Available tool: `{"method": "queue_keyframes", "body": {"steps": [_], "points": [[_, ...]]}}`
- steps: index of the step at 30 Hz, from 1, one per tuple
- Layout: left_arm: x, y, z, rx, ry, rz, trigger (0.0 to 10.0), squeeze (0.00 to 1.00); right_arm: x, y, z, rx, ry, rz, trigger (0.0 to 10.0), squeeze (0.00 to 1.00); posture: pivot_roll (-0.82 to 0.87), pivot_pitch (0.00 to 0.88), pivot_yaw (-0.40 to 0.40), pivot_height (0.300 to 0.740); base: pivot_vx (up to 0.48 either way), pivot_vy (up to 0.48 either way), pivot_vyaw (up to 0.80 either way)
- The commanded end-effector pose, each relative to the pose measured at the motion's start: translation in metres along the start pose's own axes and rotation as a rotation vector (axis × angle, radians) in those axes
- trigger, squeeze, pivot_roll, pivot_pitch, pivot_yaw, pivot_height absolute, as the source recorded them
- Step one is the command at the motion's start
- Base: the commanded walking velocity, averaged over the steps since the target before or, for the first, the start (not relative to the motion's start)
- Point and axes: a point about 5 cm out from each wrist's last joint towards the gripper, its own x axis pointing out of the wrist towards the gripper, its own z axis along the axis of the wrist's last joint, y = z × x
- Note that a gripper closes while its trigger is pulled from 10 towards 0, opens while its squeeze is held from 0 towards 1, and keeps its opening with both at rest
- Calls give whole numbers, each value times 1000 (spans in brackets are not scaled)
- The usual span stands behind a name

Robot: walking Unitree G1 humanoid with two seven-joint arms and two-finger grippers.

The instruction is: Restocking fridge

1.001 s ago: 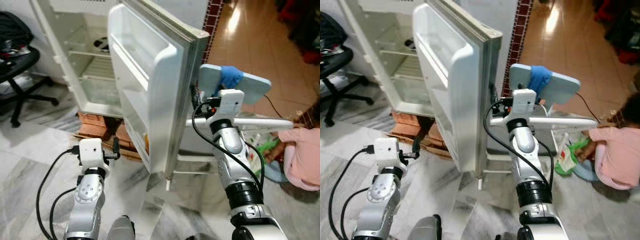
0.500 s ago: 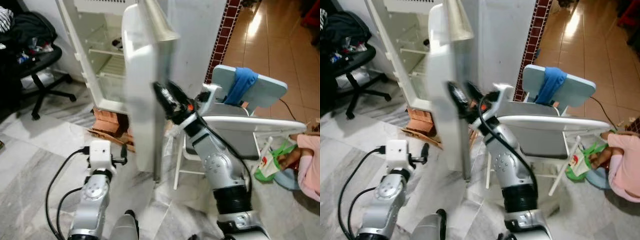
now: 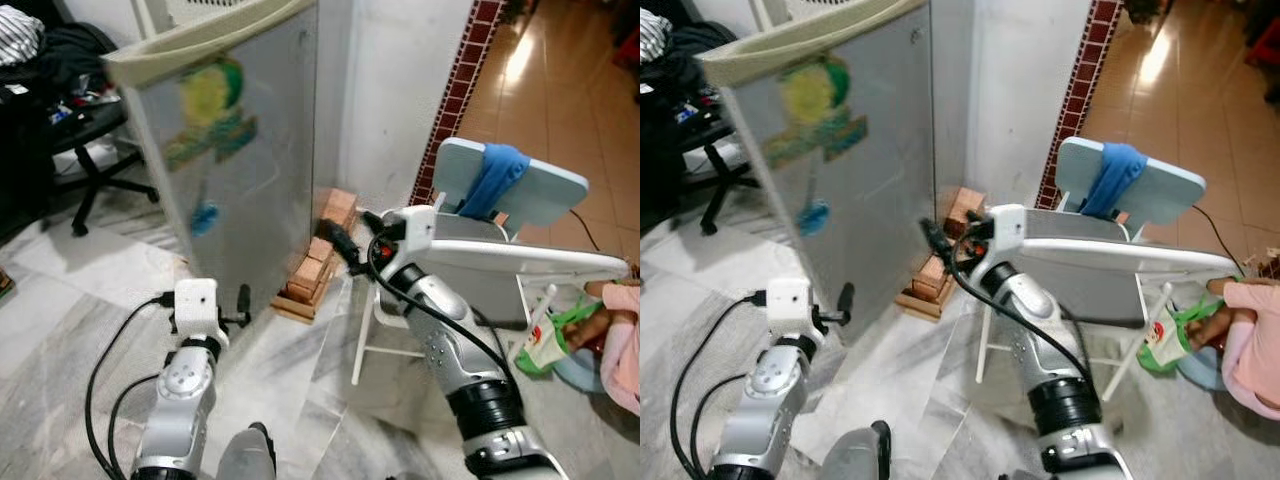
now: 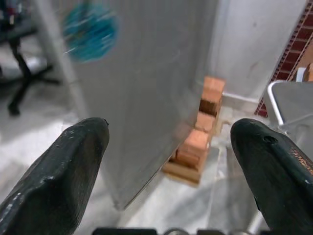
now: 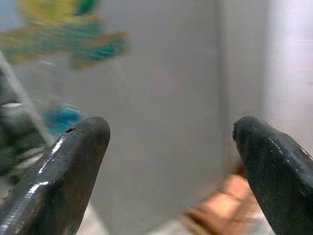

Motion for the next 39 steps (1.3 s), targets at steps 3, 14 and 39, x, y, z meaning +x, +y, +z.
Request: {"method": "queue_keyframes", "body": {"steps": [3,14,39], "points": [[3,4,7,70,-64,-26,10000,0,-6,-7,-9,-101,4,-93,10000,0,96,36,0,740,0,480,0],[12,12,8,129,-107,-28,10000,0,-13,-20,-14,-198,-3,-188,10000,0,89,18,-18,740,0,480,0],[-2,4,18,157,-197,-55,10000,0,-15,-32,-8,-327,-58,-271,10000,0,112,26,14,740,0,480,0]]}}
